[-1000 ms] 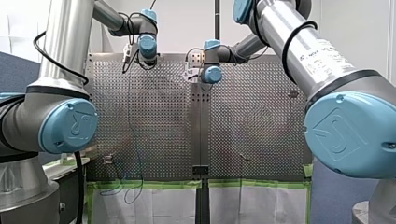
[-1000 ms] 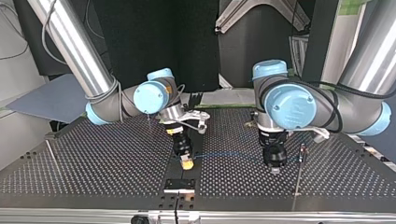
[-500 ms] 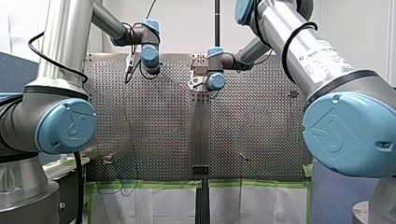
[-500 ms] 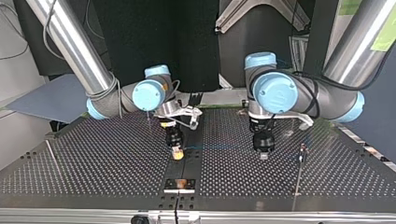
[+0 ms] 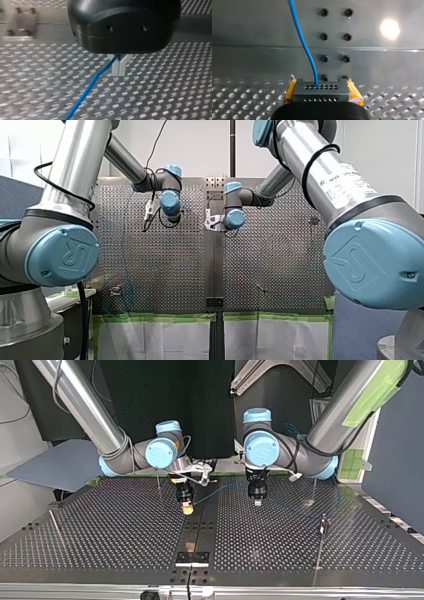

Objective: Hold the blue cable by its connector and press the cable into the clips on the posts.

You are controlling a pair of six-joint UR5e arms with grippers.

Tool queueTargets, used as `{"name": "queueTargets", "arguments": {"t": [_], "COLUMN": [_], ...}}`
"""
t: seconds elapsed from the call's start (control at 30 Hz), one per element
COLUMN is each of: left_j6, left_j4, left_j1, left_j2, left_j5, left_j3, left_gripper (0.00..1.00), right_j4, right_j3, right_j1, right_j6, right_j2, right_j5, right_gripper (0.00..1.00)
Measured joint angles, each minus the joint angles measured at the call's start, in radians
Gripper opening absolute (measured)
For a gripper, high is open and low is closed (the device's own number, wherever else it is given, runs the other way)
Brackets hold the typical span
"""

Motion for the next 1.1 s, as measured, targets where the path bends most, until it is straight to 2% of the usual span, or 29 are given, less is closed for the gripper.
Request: {"name": "queueTargets", "arguments": {"t": [0.1,0.23,0.33,0.43,0.6,0.83,1.03,1.1], "left_j6": [0.000,0.001,-0.002,-0.008,-0.011,-0.019,-0.038,-0.045], "left_j4": [0.028,0.068,0.099,0.128,0.178,0.242,0.301,0.325], "left_j1": [-0.006,-0.015,-0.021,-0.024,-0.028,-0.054,-0.086,-0.104], "left_j2": [-0.026,-0.057,-0.066,-0.070,-0.084,-0.142,-0.177,-0.191], "left_j5": [0.001,0.001,0.003,0.009,0.015,0.019,0.017,0.009], "left_j3": [-0.027,-0.067,-0.098,-0.127,-0.174,-0.194,-0.216,-0.222], "left_gripper": [0.00,0.00,0.00,0.00,0.00,0.00,0.00,0.00], "right_j4": [-0.026,-0.066,-0.094,-0.122,-0.161,-0.232,-0.298,-0.316], "right_j3": [0.027,0.067,0.096,0.123,0.162,0.233,0.299,0.317], "right_j1": [-0.004,-0.010,-0.015,-0.016,-0.020,-0.026,-0.029,-0.031], "right_j6": [0.004,0.027,0.041,0.045,0.043,0.045,0.021,0.018], "right_j2": [0.000,0.000,0.000,0.000,0.001,0.002,0.003,0.004], "right_j5": [0.001,0.000,0.000,0.001,0.001,0.000,0.006,0.011], "right_gripper": [0.00,0.00,0.00,0.00,0.00,0.00,0.00,0.00]}}
